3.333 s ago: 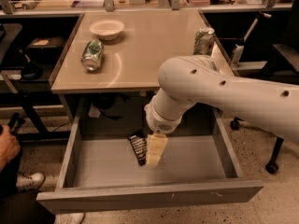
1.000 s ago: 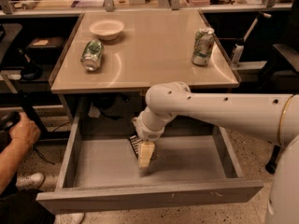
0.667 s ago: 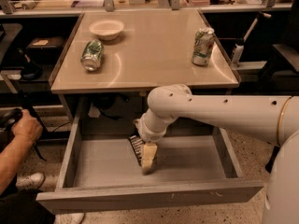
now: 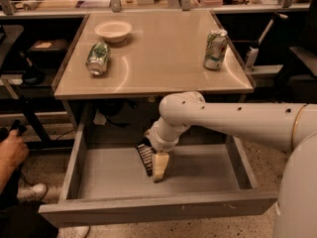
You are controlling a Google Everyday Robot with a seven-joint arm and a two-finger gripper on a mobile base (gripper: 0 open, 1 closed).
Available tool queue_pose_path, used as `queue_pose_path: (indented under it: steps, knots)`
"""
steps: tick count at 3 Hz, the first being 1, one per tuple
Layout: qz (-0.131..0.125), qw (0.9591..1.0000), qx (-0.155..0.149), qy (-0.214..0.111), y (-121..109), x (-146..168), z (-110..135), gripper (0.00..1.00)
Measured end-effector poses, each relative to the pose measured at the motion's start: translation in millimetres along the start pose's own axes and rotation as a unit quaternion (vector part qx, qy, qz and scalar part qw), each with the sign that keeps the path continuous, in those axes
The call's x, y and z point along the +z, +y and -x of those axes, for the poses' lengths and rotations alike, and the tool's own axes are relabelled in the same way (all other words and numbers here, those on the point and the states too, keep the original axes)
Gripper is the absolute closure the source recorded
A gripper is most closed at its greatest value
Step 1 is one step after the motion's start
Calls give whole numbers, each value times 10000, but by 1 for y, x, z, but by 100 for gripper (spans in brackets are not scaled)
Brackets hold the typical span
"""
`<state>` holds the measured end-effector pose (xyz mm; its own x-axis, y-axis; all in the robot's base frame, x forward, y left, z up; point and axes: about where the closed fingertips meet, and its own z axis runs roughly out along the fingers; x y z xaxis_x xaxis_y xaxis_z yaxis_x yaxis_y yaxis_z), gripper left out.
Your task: Pick rxbar chocolate from top drawer and place on counter
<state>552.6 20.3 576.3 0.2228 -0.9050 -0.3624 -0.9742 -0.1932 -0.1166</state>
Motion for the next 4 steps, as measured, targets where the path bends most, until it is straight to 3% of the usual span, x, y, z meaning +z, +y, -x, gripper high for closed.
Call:
queue_pose_path:
  steps: [3,4]
  knots:
    - [1,10000,0,0,0,0,0,89]
    - [1,10000,0,0,0,0,0,100]
